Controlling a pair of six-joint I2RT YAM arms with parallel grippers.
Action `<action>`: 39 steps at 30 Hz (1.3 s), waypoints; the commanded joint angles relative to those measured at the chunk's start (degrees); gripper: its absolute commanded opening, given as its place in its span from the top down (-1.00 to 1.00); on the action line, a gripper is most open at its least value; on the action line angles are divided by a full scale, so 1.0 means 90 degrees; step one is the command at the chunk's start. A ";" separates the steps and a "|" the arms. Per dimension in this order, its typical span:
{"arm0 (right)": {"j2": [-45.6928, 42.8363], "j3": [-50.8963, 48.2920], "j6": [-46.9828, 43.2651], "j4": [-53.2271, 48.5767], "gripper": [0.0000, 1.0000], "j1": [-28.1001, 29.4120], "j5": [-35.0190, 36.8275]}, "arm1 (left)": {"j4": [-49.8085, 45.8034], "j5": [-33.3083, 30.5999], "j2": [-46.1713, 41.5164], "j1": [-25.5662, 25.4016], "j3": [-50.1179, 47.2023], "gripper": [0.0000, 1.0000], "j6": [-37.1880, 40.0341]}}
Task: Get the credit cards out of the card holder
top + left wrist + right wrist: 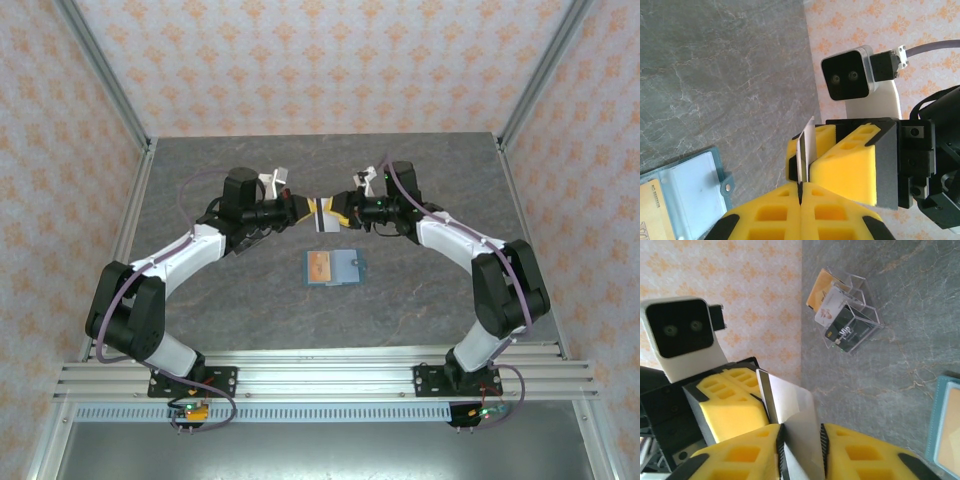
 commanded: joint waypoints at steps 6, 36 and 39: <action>-0.0324 -0.0185 0.0785 0.1068 0.78 -0.0093 -0.0036 | 0.0437 -0.0151 -0.0373 0.0010 -0.0184 0.94 -0.0595; -0.0736 0.0104 -0.0569 -0.1103 -0.35 -0.0095 0.1177 | -0.2557 -0.1877 -0.0803 -0.0287 0.0629 1.00 0.1396; -0.0834 0.0161 -0.1084 -0.1757 -0.58 -0.0098 0.1640 | -0.4203 -0.2847 -0.0864 -0.0152 0.1185 1.00 0.2827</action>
